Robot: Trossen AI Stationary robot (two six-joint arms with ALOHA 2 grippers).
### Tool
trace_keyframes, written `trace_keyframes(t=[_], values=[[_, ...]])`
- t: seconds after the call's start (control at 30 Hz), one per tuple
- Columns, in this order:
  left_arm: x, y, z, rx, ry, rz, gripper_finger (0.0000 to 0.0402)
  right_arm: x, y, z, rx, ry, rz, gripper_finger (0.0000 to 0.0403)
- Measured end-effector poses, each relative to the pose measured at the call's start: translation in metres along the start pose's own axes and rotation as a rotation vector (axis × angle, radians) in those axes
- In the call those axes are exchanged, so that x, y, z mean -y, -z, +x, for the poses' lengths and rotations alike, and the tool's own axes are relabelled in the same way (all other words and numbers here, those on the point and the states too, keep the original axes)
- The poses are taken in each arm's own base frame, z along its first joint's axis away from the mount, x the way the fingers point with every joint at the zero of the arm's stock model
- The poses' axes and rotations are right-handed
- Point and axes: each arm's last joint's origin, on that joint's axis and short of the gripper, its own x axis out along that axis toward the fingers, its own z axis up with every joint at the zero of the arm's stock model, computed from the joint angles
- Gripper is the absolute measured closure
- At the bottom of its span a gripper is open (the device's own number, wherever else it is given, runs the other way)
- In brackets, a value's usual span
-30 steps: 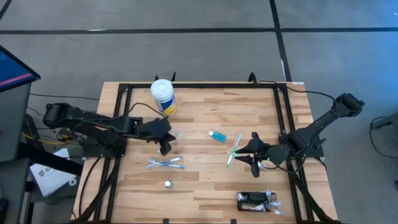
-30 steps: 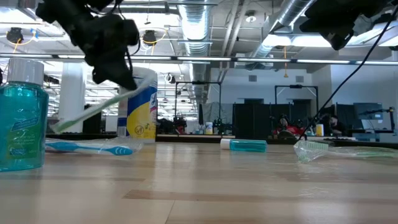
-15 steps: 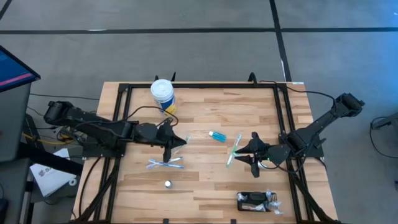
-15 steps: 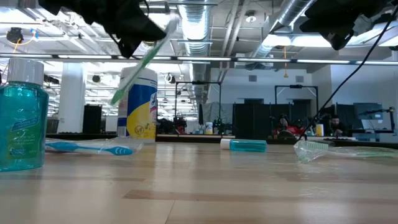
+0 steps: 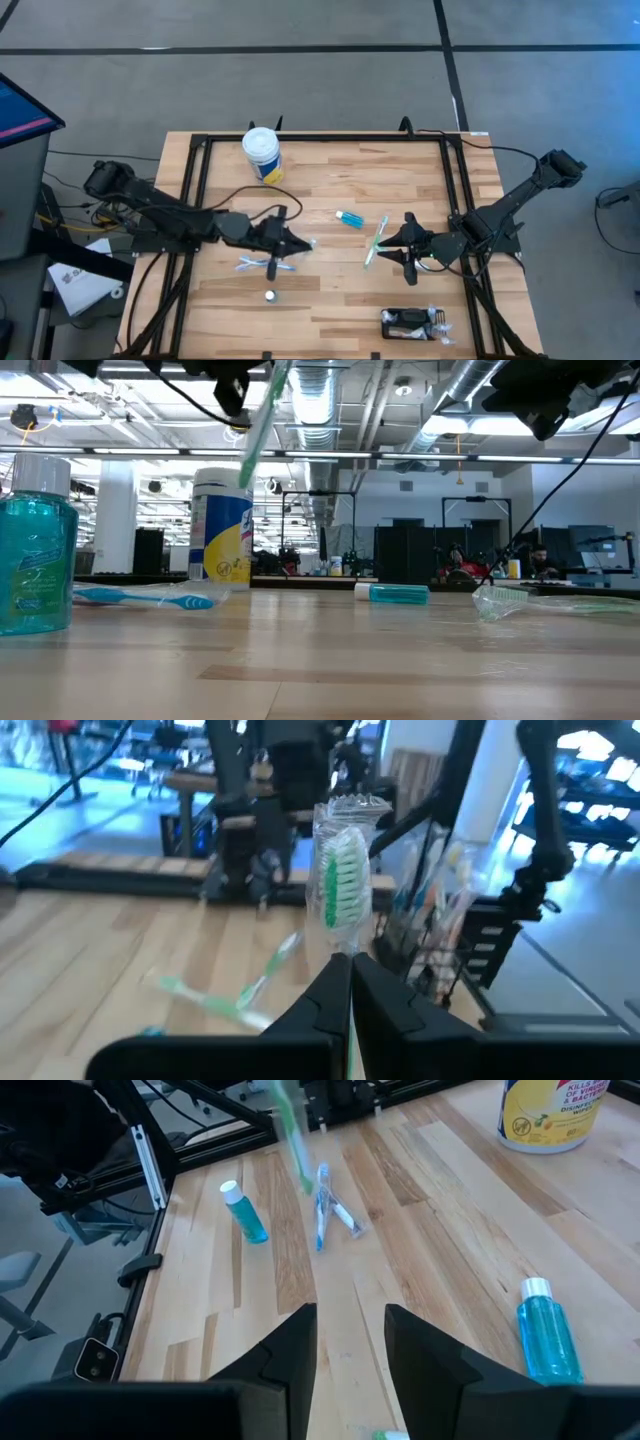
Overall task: Pick & Place toothbrushing station
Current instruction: Put the left green toothbrush into the wire organizer
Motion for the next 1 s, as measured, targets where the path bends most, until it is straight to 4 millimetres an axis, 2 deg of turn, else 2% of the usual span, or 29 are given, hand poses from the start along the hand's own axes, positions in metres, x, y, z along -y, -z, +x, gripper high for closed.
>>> trace_keyframes(t=[0.33,0.5,1.0], values=[[0.022,0.016,0.023,0.178,0.108,0.009,0.0401,0.000,0.000,0.000,0.000,0.000,-0.002,0.0292],[0.034,0.026,0.033,0.205,0.146,-0.001,0.0401,0.000,0.000,0.000,0.000,0.000,-0.003,0.0292],[0.068,0.023,0.088,0.237,0.277,0.071,0.0401,0.000,0.000,0.000,-0.002,0.002,-0.005,0.0292]])
